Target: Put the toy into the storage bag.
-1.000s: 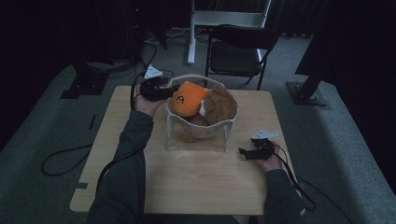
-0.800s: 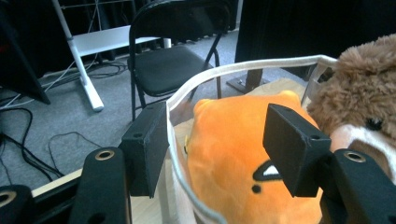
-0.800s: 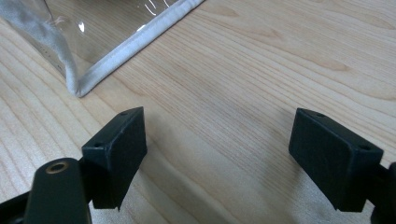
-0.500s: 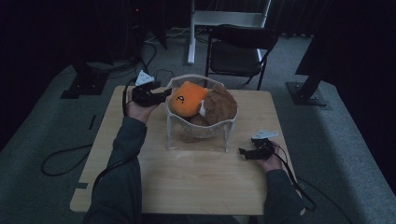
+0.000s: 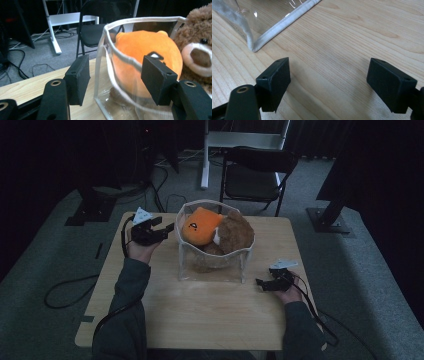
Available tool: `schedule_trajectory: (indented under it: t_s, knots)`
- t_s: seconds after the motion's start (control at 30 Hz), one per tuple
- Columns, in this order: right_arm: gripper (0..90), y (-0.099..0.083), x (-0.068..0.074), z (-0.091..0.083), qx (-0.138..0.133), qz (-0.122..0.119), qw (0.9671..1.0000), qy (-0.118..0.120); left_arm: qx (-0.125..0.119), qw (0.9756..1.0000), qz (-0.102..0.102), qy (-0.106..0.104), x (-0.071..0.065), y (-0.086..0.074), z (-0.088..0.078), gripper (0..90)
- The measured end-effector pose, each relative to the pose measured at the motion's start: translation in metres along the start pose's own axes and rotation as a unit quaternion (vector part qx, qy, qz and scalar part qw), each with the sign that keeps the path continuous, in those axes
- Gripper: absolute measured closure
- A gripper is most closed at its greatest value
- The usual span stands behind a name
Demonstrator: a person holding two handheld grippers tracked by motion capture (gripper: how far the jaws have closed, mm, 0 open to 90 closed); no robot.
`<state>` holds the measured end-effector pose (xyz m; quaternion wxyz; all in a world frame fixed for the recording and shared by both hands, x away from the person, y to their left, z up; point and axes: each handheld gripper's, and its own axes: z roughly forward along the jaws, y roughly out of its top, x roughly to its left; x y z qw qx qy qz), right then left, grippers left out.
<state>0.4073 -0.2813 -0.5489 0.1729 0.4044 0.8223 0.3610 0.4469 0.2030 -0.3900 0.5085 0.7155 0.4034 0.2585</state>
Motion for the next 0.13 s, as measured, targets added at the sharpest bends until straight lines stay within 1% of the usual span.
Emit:
schedule_trajectory:
  t_s: [0.03, 0.07, 0.13]
  knots:
    - [18.3, 0.0, 0.0, 0.0, 0.0, 0.0, 1.0, 0.0, 0.0, 1.0, 0.0, 0.0, 0.0, 0.0, 0.0, 40.3]
    - [18.3, 0.0, 0.0, 0.0, 0.0, 0.0, 1.0, 0.0, -0.003, 1.0, -0.006, 0.0, 0.0007, -0.0058, -0.004, 40.3]
    - [18.3, 0.0, 0.0, 0.0, 0.0, 0.0, 1.0, 0.0, -0.004, 1.0, -0.008, 0.002, 0.0011, -0.0089, -0.0059, 40.2]
